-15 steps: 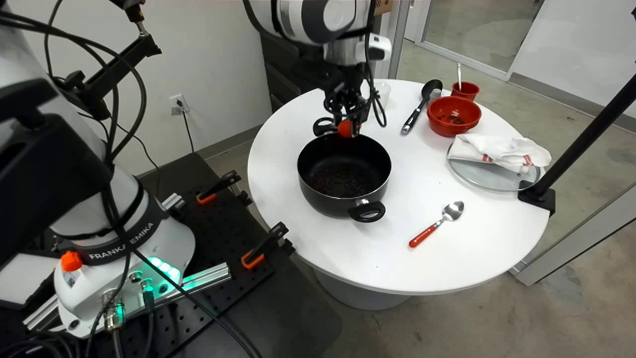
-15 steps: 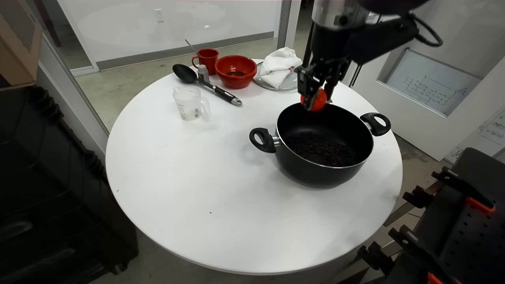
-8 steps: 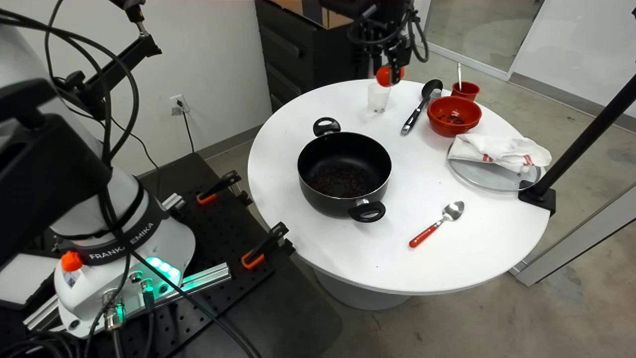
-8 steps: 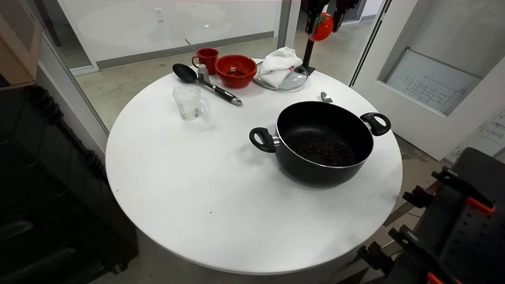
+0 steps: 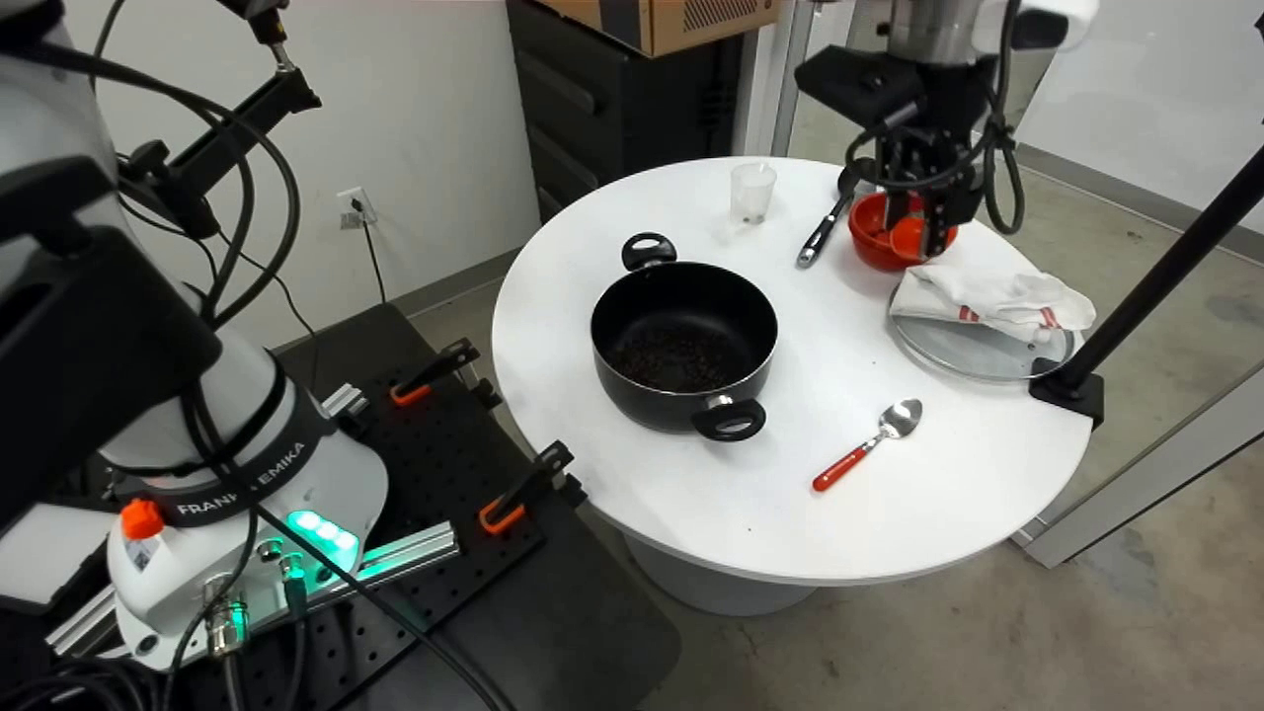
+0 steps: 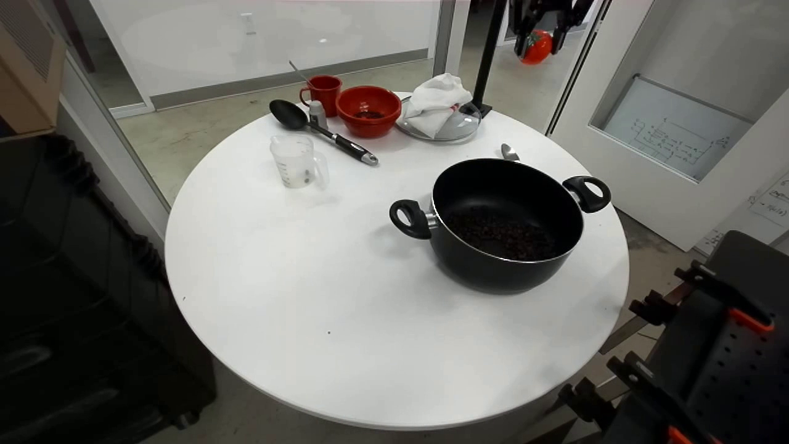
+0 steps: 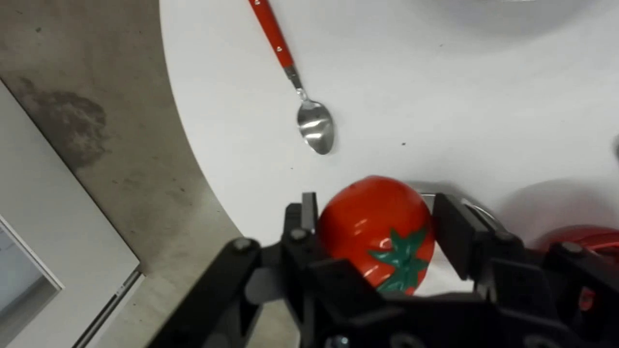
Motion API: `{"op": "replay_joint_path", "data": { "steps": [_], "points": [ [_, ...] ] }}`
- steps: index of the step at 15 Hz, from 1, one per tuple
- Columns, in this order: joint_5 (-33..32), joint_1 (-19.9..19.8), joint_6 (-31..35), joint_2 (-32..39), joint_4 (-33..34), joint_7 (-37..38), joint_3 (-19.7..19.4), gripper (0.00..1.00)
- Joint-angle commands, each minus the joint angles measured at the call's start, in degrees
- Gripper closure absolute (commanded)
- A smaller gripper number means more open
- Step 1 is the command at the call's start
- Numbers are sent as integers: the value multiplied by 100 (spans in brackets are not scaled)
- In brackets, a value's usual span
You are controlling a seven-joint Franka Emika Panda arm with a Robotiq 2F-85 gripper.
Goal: Remove the tomato from the pot and put it on the table
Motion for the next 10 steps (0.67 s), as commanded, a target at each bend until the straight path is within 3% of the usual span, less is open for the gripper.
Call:
{"op": "replay_joint_path", "data": {
  "steps": [1,6,10],
  "points": [
    [160,-184,-159,989,733,-21,-162,65],
    [277,-534,-139,1810,899,-459,-150,65],
    [175,-575,-138,2283,932,-569,-247,65]
  ]
}}
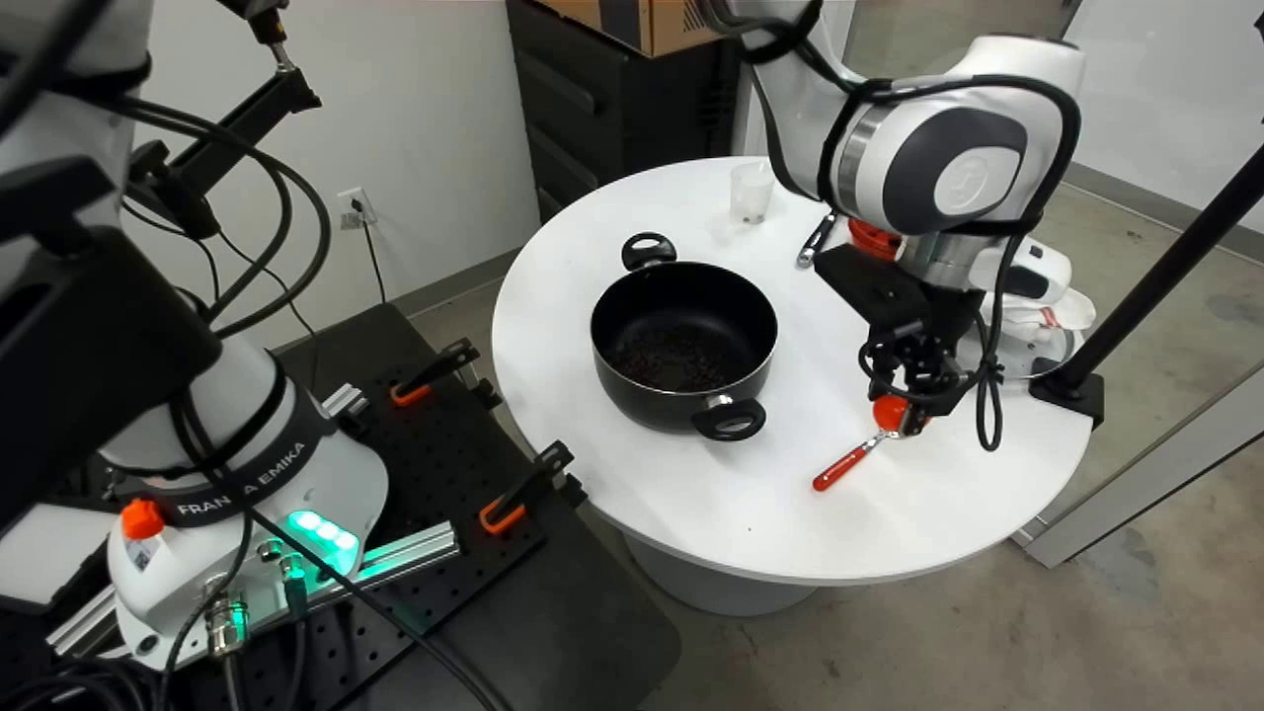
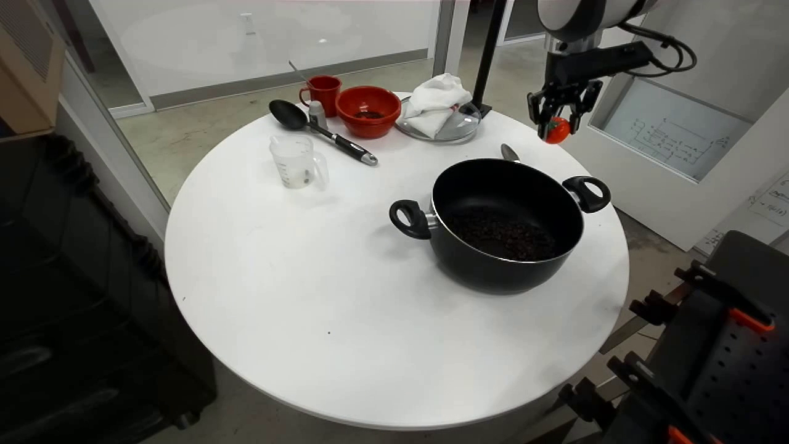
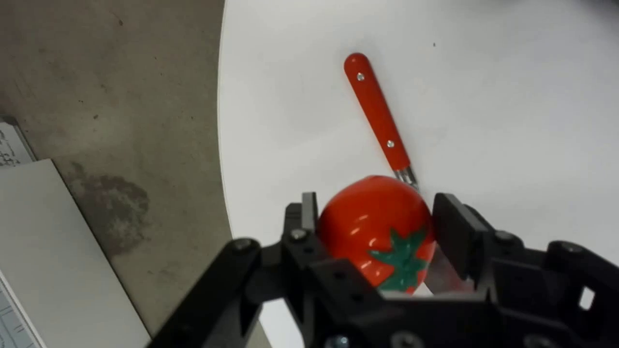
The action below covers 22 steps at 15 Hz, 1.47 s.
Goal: Remove the tomato from the pot and put it on the table
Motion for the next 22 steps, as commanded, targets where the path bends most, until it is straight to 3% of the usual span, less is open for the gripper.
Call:
{"op": "replay_joint_path", "data": {
  "steps": [1,10,21,22],
  "points": [
    [53,14,-108,428,248,-192,-107,65],
    [77,-114,-106,1114,582,-371,-214,65],
    [163,-312,-9,1084,495,-1047,23,65],
    [159,-304,1,1082,488,-1055,29,18]
  ]
}}
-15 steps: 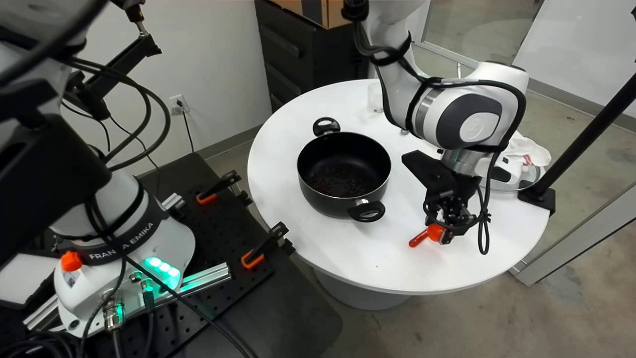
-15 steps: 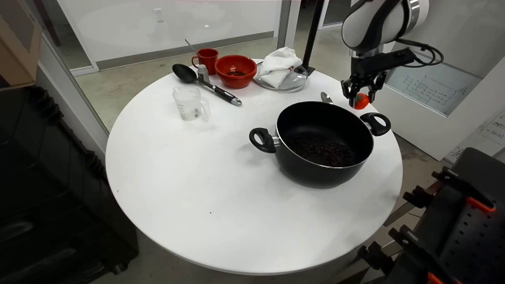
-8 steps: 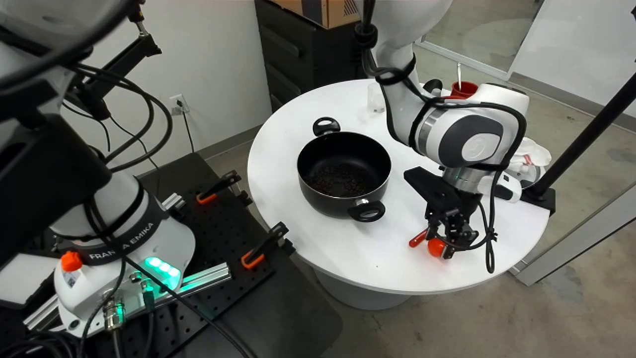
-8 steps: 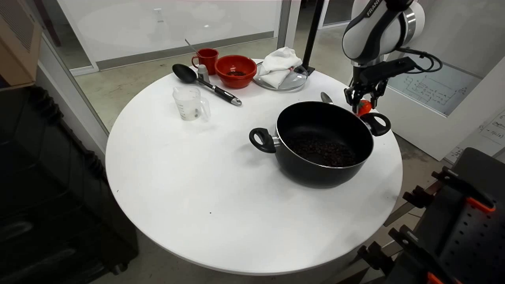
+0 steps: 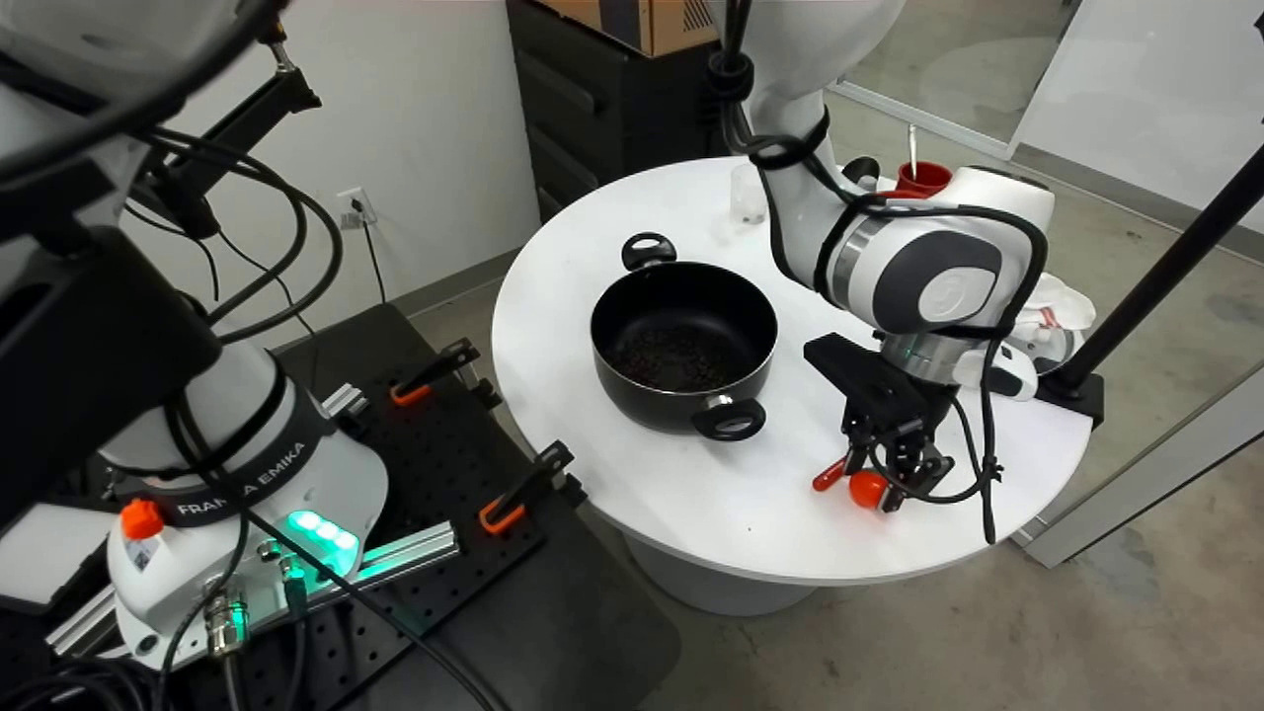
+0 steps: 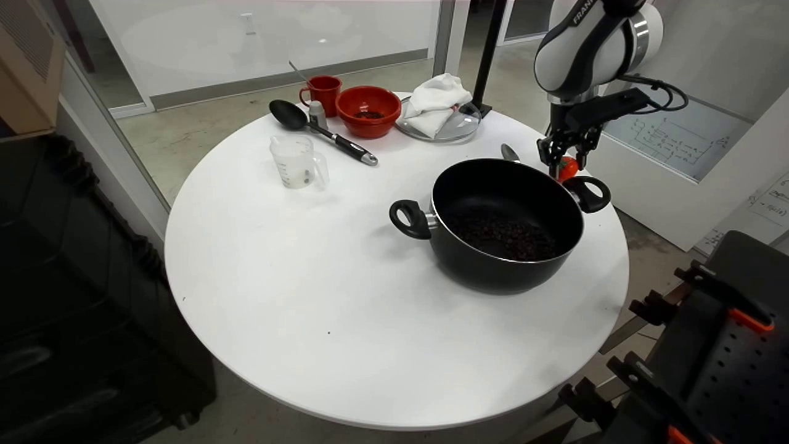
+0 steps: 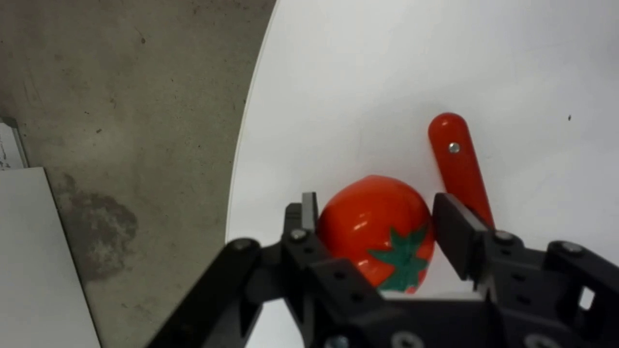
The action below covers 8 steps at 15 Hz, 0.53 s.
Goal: Remove the tomato from the pot and put it on the table
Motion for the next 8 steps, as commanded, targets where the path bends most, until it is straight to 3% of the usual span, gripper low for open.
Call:
{"op": "replay_joint_path", "data": {
  "steps": [1,3,8],
  "points": [
    [152,-62,-2,9,16,-219,114,13],
    [152,-53,5,22,10,-214,139,1],
    [181,-49,-44,-35,-10,-213,192,0]
  ]
}}
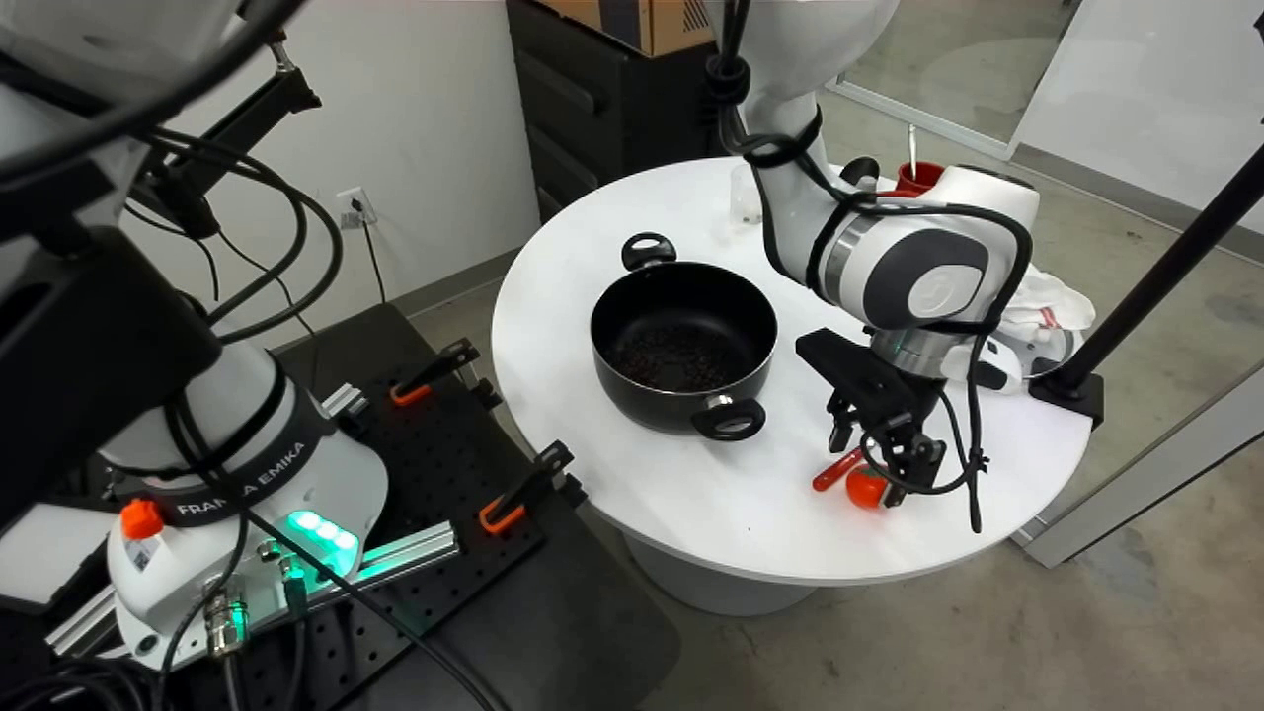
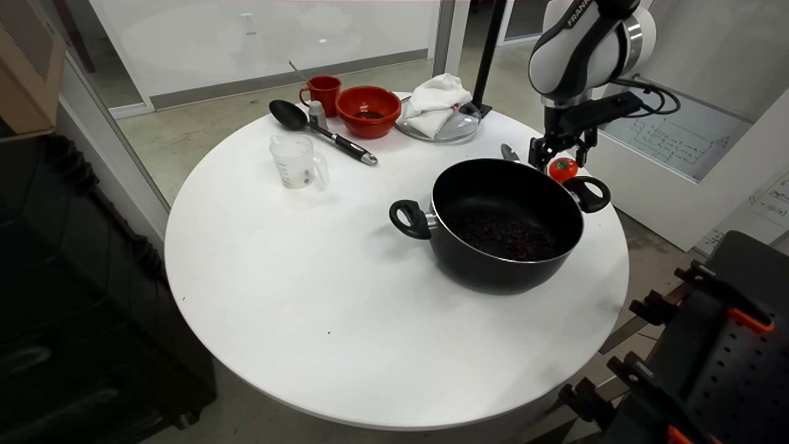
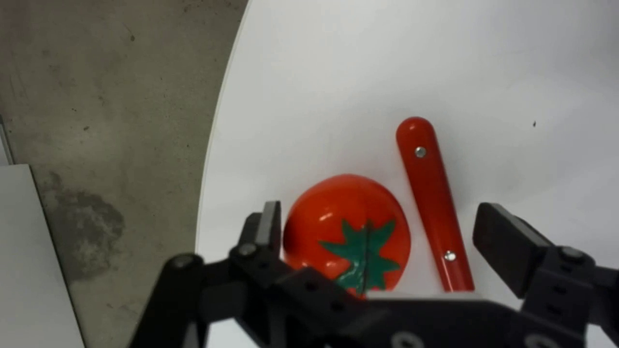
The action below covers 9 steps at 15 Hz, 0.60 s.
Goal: Remove the tomato from the pot and put it on the table
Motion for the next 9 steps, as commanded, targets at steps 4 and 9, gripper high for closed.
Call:
{"op": "replay_joint_path", "data": {
  "steps": [4,9],
  "points": [
    [202,-24,-66,-93,-1,-183,95,0],
    [218,36,-128,-364,-208,-147,85,0]
  ]
}}
